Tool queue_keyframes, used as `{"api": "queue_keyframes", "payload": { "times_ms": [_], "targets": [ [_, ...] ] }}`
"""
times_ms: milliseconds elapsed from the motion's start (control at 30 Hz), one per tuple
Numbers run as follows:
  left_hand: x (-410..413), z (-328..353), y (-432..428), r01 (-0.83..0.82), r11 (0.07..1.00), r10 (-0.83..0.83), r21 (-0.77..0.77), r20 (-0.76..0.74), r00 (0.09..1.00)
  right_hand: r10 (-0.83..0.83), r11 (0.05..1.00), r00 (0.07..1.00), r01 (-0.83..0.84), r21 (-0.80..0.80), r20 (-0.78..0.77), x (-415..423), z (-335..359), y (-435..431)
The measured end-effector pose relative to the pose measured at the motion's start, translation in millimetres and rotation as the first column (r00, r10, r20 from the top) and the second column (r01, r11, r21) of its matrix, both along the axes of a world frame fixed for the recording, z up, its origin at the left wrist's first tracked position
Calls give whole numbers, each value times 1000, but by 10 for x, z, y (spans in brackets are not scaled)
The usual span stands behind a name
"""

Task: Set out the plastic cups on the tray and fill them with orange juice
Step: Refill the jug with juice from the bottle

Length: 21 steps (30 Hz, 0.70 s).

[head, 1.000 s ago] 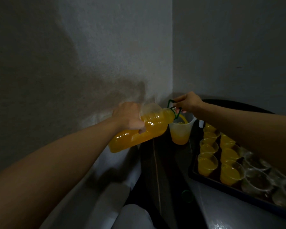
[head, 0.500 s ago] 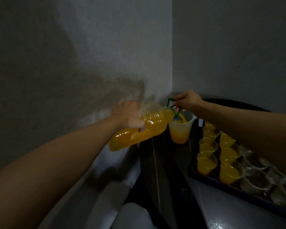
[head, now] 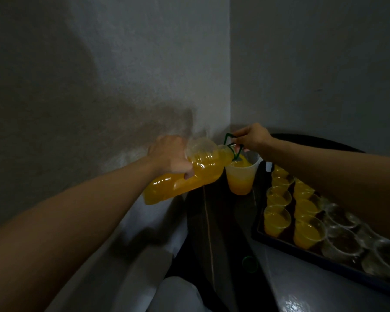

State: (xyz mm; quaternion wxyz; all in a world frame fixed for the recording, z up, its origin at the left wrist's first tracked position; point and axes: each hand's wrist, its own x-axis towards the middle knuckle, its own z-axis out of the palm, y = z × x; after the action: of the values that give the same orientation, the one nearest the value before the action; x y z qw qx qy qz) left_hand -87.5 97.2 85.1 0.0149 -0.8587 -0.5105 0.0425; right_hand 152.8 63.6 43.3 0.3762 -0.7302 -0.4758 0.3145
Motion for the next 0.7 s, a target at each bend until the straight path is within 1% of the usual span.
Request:
{"api": "queue_keyframes", "payload": {
  "times_ms": [200,367,533,700],
  "targets": [
    [-9,41,-13,37,999,-37,-5,-29,999,-13,1000,1000,13,13,6,-21,-65,-26],
    [-17,60,-28,47,999,-46,7,-34,998,-33,999,999,34,28,-34,-29,-91,-32],
    [-14,69,-15,36,999,-36,4,-25,999,-40,999,999,41,33,-23,-20,-76,-14],
    [-5,90,-15,42,999,-42,-7,-15,999,-53,998,997,55,36,-48,-1,-76,-21]
  ]
}}
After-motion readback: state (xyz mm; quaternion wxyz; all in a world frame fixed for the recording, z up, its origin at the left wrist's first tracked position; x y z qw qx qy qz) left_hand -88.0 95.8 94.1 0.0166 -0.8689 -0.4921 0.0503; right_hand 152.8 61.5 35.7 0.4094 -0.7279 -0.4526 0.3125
